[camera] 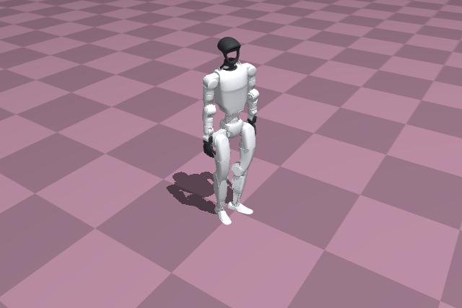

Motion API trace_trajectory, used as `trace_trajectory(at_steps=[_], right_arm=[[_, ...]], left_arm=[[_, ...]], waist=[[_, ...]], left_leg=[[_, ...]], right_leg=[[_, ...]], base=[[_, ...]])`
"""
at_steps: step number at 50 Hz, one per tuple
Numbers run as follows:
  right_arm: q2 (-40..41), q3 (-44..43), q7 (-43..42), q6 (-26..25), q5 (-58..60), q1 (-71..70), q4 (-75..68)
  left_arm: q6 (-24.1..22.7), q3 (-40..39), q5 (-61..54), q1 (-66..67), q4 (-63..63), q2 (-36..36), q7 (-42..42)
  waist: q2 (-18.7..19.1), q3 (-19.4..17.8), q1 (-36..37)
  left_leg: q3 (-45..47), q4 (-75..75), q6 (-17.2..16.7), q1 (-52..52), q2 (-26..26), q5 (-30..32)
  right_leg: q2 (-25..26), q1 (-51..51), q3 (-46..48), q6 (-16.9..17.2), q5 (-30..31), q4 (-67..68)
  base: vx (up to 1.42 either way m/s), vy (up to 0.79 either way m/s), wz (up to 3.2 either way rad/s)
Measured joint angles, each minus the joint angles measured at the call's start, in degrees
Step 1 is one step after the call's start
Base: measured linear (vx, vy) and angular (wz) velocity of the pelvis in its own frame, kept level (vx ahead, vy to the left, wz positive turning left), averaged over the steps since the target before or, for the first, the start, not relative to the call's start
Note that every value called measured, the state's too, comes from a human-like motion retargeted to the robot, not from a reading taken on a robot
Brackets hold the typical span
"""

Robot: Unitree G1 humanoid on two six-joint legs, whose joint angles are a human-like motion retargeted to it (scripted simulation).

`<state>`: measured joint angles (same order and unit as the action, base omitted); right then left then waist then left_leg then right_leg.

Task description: In place motions

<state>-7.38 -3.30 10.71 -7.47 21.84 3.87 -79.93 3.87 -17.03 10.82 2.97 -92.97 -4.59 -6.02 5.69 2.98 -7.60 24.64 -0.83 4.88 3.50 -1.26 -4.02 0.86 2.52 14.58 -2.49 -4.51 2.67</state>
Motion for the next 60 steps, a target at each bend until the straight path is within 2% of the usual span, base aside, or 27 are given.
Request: trace_trajectory(at_steps=[8,15,19,60], right_arm=[[0.4,0.2,0.3,-0.3,-1.5,0.4,-2.5],[-0.1,1.1,1.7,-0.8,-1.1,0.0,-3.5],[-0.3,1.0,2.3,-0.7,-0.1,-0.2,-3.2],[-1.8,2.0,2.0,0.6,1.1,-0.7,-3.7]], left_arm=[[1.7,-1.2,1.3,0.8,-0.6,-0.5,-1.4],[3.0,-1.8,2.0,0.0,0.3,-0.3,-4.7],[3.0,-0.6,1.9,-0.8,0.8,-0.2,-4.9],[3.3,0.9,4.8,-0.5,3.2,-3.3,-5.2]], waist=[[-1.5,1.9,2.7],[-2.8,1.1,6.3],[-3.7,1.1,2.4],[-3.5,1.0,2.2]], left_leg=[[-2.1,1.7,1.0,0.3,-1.0,1.0],[-0.9,2.6,3.0,-0.5,-2.7,1.8],[-6.0,1.7,1.9,-0.7,-3.1,1.6],[-5.1,1.7,2.3,-1.3,-2.8,1.3]], right_leg=[[-0.6,0.0,1.1,0.7,-1.5,1.2],[0.3,-2.0,0.9,0.0,-1.1,-0.2],[-1.2,-3.3,6.0,0.4,-1.7,-0.7],[-0.7,-3.2,5.5,0.1,-1.9,-0.5]], base=[[0.07,0.04,0.22],[0.05,0.05,-0.07],[0.03,0.05,0.98],[0.00,0.00,0.00]])
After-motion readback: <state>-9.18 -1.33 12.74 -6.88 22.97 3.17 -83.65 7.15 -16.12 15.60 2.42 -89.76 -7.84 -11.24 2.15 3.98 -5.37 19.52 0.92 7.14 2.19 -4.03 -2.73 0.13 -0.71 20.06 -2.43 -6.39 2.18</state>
